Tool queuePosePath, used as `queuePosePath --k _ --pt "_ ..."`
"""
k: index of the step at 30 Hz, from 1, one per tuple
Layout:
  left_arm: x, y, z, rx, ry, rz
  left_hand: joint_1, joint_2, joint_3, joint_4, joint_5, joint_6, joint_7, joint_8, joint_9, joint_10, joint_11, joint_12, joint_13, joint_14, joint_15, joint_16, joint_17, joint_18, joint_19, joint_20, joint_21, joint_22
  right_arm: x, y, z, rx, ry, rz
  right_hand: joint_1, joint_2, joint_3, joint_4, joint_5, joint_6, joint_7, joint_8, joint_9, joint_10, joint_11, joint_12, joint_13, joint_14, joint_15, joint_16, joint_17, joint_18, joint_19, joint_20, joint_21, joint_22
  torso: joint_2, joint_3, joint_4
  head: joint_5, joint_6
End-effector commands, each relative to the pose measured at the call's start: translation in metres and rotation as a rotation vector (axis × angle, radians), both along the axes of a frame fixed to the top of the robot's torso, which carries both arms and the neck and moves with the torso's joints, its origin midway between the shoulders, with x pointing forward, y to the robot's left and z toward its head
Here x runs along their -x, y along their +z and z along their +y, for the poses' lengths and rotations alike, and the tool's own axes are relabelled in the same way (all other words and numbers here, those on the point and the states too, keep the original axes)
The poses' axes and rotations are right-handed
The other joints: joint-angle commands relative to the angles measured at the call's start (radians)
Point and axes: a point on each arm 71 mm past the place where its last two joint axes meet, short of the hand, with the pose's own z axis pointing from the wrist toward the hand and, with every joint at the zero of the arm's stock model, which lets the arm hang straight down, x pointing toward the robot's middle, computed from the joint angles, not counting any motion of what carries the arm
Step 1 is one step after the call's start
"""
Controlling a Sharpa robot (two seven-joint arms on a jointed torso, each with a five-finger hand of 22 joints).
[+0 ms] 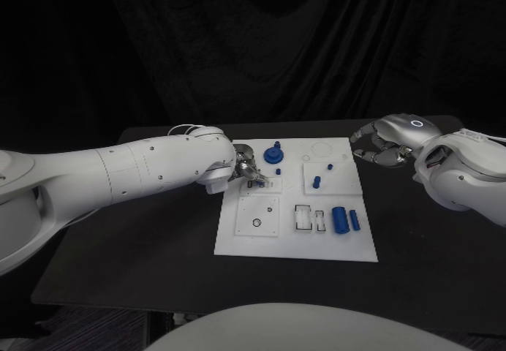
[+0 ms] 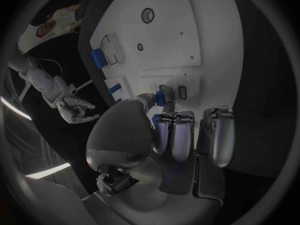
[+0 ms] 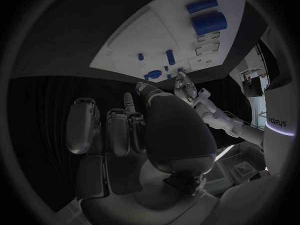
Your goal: Assemble the parts on the task board
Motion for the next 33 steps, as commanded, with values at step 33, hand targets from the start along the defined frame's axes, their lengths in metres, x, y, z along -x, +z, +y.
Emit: queuePosePath --k 33 --pt "0.0056 -0.0091 -0.0042 0.007 -0.034 0.029 0.000 0.004 0.009 -0.008 0.006 0.000 -0.007 0.000 -0.001 0.106 0.003 0.003 0.261 0.106 0.004 0.003 0.263 0.016 0.042 0.002 -0.011 0.217 -0.0001 -0.0005 -0.0007 0.000 -0.014 -0.003 0.008 0.001 0.007 -0.001 -0.005 0.008 0.000 -0.001 -0.001 0.089 0.005 -0.006 0.251 0.072 0.006 -0.006 0.180 0.008 -0.005 0.000 -0.004 0.178 0.000 0.0003 -0.0007 0.002 0.000"
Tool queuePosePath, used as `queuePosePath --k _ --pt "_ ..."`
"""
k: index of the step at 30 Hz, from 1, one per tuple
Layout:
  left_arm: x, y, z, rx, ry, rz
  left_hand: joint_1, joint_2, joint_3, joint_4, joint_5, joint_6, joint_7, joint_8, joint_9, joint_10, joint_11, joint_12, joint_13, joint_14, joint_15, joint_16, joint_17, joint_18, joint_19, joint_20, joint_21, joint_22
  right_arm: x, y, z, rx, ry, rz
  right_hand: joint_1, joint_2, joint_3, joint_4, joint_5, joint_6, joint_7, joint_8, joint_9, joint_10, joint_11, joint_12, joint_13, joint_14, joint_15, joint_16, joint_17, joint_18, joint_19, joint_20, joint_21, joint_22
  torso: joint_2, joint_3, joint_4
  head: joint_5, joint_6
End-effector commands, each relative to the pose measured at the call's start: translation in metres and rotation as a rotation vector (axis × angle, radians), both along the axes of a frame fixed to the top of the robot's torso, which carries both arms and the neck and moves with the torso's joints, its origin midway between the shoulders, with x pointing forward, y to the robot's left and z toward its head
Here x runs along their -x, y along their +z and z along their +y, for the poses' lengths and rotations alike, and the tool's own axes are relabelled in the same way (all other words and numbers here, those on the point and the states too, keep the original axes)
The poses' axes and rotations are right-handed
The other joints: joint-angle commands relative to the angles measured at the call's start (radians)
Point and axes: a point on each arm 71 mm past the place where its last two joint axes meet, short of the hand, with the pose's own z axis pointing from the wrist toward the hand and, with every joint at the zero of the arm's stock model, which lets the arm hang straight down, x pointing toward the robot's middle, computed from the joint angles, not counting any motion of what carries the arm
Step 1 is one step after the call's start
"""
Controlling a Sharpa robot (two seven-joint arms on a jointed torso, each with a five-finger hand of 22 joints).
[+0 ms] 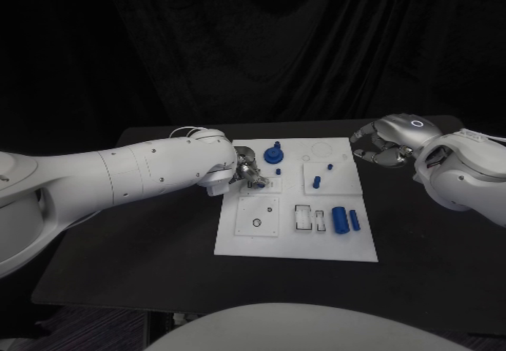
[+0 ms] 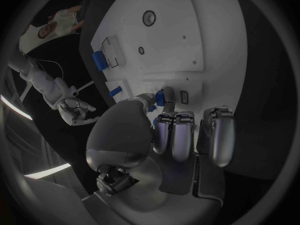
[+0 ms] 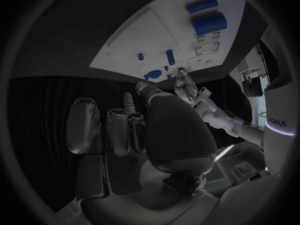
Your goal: Assemble the parts on the task board
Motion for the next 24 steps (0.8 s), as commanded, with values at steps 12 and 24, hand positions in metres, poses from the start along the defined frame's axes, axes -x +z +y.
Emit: queuePosePath --k 12,24 --pt "0.0019 -0.0041 -0.0025 0.009 -0.023 0.012 -0.097 0.021 -0.037 0.010 -0.219 -0.015 0.015 -0.032 -0.033 0.106 0.018 0.003 0.260 0.106 0.016 0.003 0.263 0.018 0.038 0.012 -0.015 0.216 -0.0003 -0.0007 -0.0003 0.001 -0.014 -0.001 0.008 0.001 0.007 -0.001 -0.005 0.008 0.000 -0.001 -0.001 0.089 0.005 -0.006 0.251 0.072 0.006 -0.006 0.180 0.008 -0.005 0.000 -0.004 0.178 -0.001 0.0000 0.0009 0.001 0.000" --pt "0.0013 -0.0055 -0.0018 0.003 -0.016 0.014 -0.241 0.048 -0.161 0.011 -0.355 -0.003 0.023 -0.064 -0.096 0.106 0.027 0.003 0.260 0.106 0.025 0.003 0.263 0.018 0.040 0.022 -0.016 0.220 -0.0004 -0.0009 0.0000 0.004 -0.015 0.003 0.008 0.001 0.007 -0.001 -0.005 0.008 0.000 -0.001 -0.001 0.089 0.005 -0.006 0.251 0.072 0.006 -0.006 0.180 0.008 -0.005 0.000 -0.004 0.178 0.000 0.0002 -0.0005 0.004 0.000"
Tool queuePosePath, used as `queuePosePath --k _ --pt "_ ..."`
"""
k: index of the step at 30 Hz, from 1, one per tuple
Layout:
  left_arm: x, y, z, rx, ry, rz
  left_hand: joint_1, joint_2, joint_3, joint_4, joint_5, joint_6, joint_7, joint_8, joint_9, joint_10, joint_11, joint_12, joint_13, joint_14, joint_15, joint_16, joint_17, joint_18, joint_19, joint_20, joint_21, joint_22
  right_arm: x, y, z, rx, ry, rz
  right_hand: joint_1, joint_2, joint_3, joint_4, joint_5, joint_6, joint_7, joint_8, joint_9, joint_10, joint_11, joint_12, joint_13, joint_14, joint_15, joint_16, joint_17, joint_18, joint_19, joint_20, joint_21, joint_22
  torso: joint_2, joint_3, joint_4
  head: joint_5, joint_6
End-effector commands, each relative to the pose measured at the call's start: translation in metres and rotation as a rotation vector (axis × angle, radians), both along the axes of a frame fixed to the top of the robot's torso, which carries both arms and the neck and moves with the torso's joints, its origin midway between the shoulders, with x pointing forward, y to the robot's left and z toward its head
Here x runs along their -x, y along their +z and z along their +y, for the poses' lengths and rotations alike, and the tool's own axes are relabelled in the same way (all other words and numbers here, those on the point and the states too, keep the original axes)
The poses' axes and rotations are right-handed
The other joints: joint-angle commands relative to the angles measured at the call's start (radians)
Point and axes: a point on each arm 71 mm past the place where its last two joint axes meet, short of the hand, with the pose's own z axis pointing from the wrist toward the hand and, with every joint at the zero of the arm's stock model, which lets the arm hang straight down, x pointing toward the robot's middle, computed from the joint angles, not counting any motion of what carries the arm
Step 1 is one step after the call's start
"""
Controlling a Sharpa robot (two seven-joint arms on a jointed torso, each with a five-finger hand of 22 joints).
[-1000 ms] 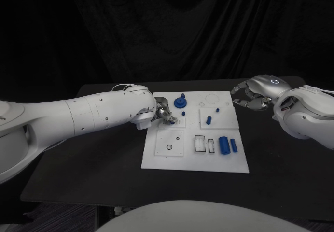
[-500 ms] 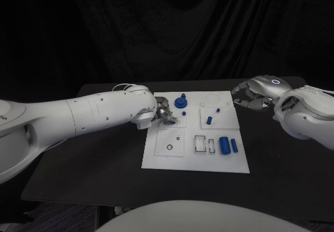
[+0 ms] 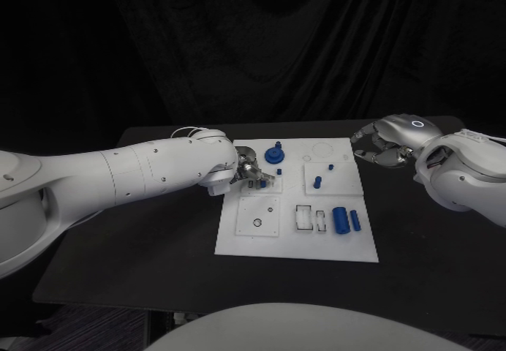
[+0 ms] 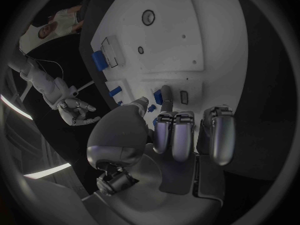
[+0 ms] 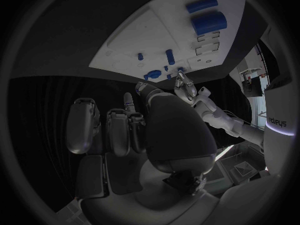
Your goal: Assemble the parts on the task board
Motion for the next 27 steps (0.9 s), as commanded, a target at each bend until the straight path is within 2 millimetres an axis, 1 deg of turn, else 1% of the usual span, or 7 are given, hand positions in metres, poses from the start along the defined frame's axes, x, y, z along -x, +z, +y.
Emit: queuePosePath --k 1,4,11,12,16,18,27 --pt "0.002 -0.004 -0.001 -0.002 -0.012 0.015 -0.017 0.000 -0.013 0.000 -0.011 0.010 0.001 -0.002 -0.002 0.103 0.006 0.003 0.261 0.104 0.008 0.003 0.263 0.018 0.045 0.006 -0.005 0.220 0.000 -0.001 -0.001 0.003 -0.017 0.002 0.008 0.001 0.007 -0.001 -0.005 0.008 0.000 -0.001 -0.001 0.089 0.005 -0.006 0.251 0.072 0.006 -0.006 0.180 0.008 -0.005 0.000 -0.004 0.178 0.000 0.0002 -0.0010 0.001 0.000" --pt "0.002 -0.004 -0.001 -0.004 -0.009 0.016 -0.022 0.003 -0.017 0.000 -0.013 0.012 0.001 0.000 -0.002 0.103 0.005 0.003 0.261 0.104 0.008 0.003 0.263 0.018 0.045 0.006 -0.005 0.220 0.000 -0.001 -0.001 0.004 -0.017 0.002 0.008 0.001 0.007 -0.001 -0.005 0.008 0.000 -0.001 -0.001 0.089 0.005 -0.006 0.251 0.072 0.006 -0.006 0.180 0.008 -0.005 0.000 -0.004 0.178 0.000 0.0005 -0.0004 0.001 0.000" --pt "0.002 -0.004 0.001 -0.003 0.002 0.008 -0.036 0.028 -0.039 0.000 -0.006 0.042 -0.011 0.033 0.021 0.103 -0.004 0.003 0.261 0.104 0.001 0.003 0.263 0.016 0.050 0.000 0.002 0.224 0.000 -0.001 -0.001 0.005 -0.017 0.004 0.008 0.001 0.007 -0.001 -0.005 0.008 0.000 -0.001 -0.001 0.089 0.005 -0.006 0.251 0.072 0.006 -0.006 0.180 0.008 -0.005 0.000 -0.004 0.178 0.000 0.0003 0.0002 0.004 0.000" --pt "0.002 -0.004 0.001 -0.001 0.004 0.006 -0.039 0.038 -0.042 0.000 0.004 0.045 -0.014 0.043 0.031 0.103 -0.007 0.003 0.261 0.104 -0.001 0.003 0.263 0.015 0.051 -0.002 0.004 0.224 0.000 -0.001 -0.001 0.005 -0.017 0.004 0.008 0.001 0.007 -0.001 -0.005 0.008 0.000 -0.001 -0.001 0.089 0.005 -0.006 0.251 0.072 0.006 -0.006 0.180 0.008 -0.005 0.000 -0.004 0.178 0.000 0.0000 0.0004 0.005 0.000" --pt "0.003 -0.003 0.003 0.006 0.011 -0.004 -0.031 0.053 -0.044 -0.002 0.034 0.041 -0.018 0.057 0.049 0.103 -0.010 0.003 0.261 0.104 -0.005 0.003 0.263 0.015 0.053 -0.005 0.006 0.225 0.000 -0.001 -0.002 0.006 -0.019 0.005 0.008 0.001 0.007 -0.001 -0.005 0.008 0.000 -0.001 -0.001 0.089 0.005 -0.006 0.251 0.072 0.006 -0.006 0.180 0.008 -0.005 0.000 -0.004 0.178 0.000 -0.0004 0.0007 0.006 0.000" --pt "0.003 -0.003 0.004 0.008 0.014 -0.008 -0.022 0.055 -0.043 -0.003 0.045 0.037 -0.019 0.062 0.055 0.103 -0.011 0.003 0.261 0.104 -0.006 0.003 0.263 0.015 0.053 -0.006 0.006 0.225 0.000 -0.001 -0.002 0.006 -0.020 0.006 0.008 0.001 0.007 -0.001 -0.005 0.008 0.000 -0.001 -0.001 0.089 0.005 -0.006 0.251 0.072 0.006 -0.006 0.180 0.008 -0.005 0.000 -0.004 0.178 0.000 -0.0005 0.0011 0.006 0.000" --pt "0.002 -0.001 0.010 0.036 0.028 -0.041 0.020 0.056 -0.039 -0.010 0.063 0.032 -0.022 0.077 0.072 0.103 -0.014 0.003 0.261 0.104 -0.008 0.003 0.263 0.014 0.056 -0.009 0.010 0.227 0.001 -0.001 -0.004 0.007 -0.022 0.008 0.006 0.000 0.010 -0.003 -0.005 0.010 0.001 -0.003 -0.004 0.087 0.005 -0.007 0.249 0.072 0.007 -0.009 0.178 0.009 -0.006 0.000 -0.007 0.177 0.001 -0.0012 0.0017 0.007 0.000"
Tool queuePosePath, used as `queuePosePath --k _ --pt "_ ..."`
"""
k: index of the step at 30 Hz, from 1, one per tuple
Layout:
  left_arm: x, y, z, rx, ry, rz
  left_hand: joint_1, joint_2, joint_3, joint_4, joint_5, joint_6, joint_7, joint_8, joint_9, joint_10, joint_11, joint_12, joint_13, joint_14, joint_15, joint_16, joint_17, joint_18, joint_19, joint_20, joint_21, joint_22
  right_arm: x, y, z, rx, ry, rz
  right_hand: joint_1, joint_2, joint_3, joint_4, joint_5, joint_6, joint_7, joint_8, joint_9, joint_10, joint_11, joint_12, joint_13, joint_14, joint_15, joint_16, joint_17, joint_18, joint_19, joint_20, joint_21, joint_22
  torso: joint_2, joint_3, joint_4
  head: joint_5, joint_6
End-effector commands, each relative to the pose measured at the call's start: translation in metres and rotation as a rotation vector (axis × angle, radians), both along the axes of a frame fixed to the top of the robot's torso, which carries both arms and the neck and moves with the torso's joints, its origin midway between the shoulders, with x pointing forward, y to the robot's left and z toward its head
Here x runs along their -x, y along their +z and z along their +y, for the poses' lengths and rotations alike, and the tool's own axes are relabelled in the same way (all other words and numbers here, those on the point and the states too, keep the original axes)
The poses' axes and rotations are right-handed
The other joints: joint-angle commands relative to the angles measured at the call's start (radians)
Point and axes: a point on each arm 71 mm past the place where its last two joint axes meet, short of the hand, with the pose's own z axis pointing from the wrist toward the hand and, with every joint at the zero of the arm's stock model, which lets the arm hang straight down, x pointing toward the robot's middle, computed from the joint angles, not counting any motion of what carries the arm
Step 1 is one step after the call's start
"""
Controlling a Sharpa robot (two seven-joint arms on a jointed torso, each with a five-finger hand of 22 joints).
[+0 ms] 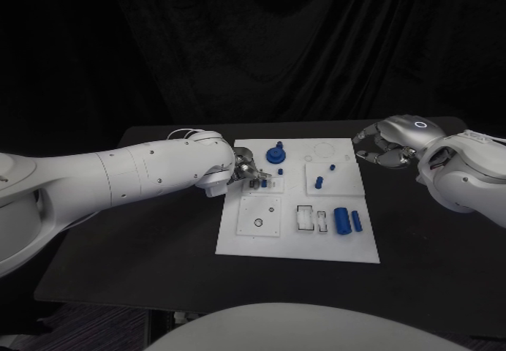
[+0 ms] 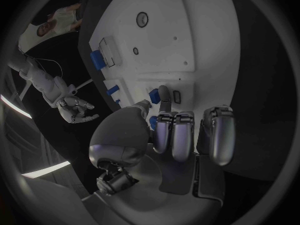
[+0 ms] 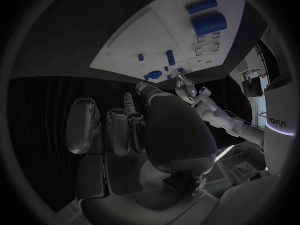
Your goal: Assemble the parts on the task board
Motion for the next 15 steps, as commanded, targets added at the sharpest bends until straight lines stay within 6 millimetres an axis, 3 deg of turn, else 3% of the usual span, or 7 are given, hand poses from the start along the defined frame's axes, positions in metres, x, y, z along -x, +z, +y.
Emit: queuePosePath --k 1,10,15 --pt "0.000 0.002 -0.001 0.037 0.003 -0.038 0.017 0.000 0.003 -0.007 0.008 -0.004 -0.004 0.009 0.005 0.102 -0.007 0.003 0.261 0.104 -0.008 0.003 0.263 0.013 0.054 -0.007 0.007 0.227 0.000 -0.001 -0.002 0.005 -0.019 0.005 0.006 0.000 0.008 -0.001 -0.005 0.009 0.000 -0.003 -0.003 0.087 0.005 -0.006 0.250 0.072 0.007 -0.006 0.178 0.009 -0.006 0.000 -0.007 0.178 0.000 -0.0007 0.0009 0.001 0.000" --pt "0.007 0.011 0.002 0.117 0.001 -0.118 0.048 -0.014 -0.002 -0.007 0.015 0.004 -0.010 0.028 0.021 0.102 -0.013 0.003 0.261 0.104 -0.014 0.003 0.263 0.009 0.064 -0.012 0.027 0.234 0.001 -0.001 -0.004 0.006 -0.023 0.005 0.006 0.000 0.008 -0.001 -0.005 0.009 0.000 -0.003 -0.003 0.087 0.005 -0.006 0.250 0.072 0.007 -0.006 0.178 0.009 -0.006 0.000 -0.007 0.178 0.000 -0.0008 -0.0006 0.004 0.000" --pt "0.010 0.025 0.004 0.139 -0.036 -0.221 0.071 -0.025 -0.009 -0.007 0.024 0.008 -0.015 0.047 0.036 0.102 -0.018 0.003 0.261 0.104 -0.018 0.003 0.263 0.003 0.075 -0.016 0.049 0.241 0.000 -0.001 -0.006 0.005 -0.026 0.003 0.006 0.000 0.008 -0.001 -0.005 0.009 0.000 -0.003 -0.003 0.087 0.005 -0.006 0.250 0.072 0.007 -0.006 0.178 0.009 -0.006 0.000 -0.007 0.178 0.000 -0.0009 -0.0005 0.006 0.000"
